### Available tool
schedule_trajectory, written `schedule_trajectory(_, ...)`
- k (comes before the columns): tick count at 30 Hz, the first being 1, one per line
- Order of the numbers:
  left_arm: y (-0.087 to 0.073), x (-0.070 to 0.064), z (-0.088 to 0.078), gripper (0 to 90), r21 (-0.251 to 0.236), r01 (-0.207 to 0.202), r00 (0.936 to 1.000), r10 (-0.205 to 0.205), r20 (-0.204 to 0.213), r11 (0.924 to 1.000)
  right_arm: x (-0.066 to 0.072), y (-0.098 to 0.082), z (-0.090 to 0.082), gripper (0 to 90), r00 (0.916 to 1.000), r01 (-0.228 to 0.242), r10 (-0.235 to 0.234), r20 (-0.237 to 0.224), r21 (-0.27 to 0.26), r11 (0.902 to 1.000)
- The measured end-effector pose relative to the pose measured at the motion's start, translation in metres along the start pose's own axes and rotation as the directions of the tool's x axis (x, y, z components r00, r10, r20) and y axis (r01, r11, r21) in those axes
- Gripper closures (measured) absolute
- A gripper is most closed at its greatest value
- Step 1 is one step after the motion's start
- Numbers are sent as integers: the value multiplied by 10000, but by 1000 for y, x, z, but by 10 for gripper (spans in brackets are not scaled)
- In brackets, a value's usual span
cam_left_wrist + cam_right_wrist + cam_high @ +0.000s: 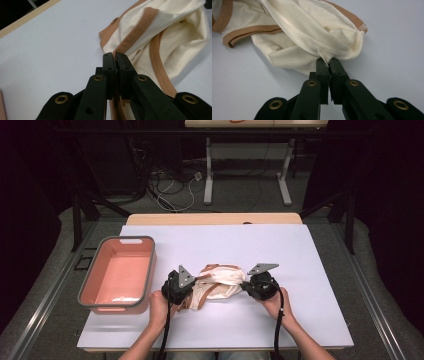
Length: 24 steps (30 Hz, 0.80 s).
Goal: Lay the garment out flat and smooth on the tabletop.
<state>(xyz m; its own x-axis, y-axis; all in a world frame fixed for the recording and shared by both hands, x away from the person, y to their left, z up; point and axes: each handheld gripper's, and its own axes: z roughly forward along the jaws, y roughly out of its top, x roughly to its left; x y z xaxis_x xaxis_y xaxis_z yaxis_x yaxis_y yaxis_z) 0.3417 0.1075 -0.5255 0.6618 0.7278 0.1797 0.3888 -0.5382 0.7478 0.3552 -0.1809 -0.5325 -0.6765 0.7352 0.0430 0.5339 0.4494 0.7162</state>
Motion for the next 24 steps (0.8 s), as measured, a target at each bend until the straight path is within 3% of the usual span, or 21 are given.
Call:
schedule_trajectory(10, -3, 3, 4, 862, 104, 237, 9993, -234, -285, 9997, 0, 0, 1, 850, 10000, 16, -15, -54, 207, 9998)
schedule_trajectory(17, -6, 8, 7, 861, 287, 519, 9982, -511, -311, 9982, -1, -1, 3, 673, 9993, -128, 141, -353, 357, 9993)
schedule_trajectory(21, -8, 6, 11, 858, 499, 430, 9990, -425, -117, 9978, 2, 1, 3, 687, 9979, -57, 73, -647, 240, 9997)
schedule_trajectory(24, -8, 5, 12, 857, 569, 283, 9996, -278, -98, 9980, 5, 1, 4, 806, 9986, 42, -35, -523, 133, 9999)
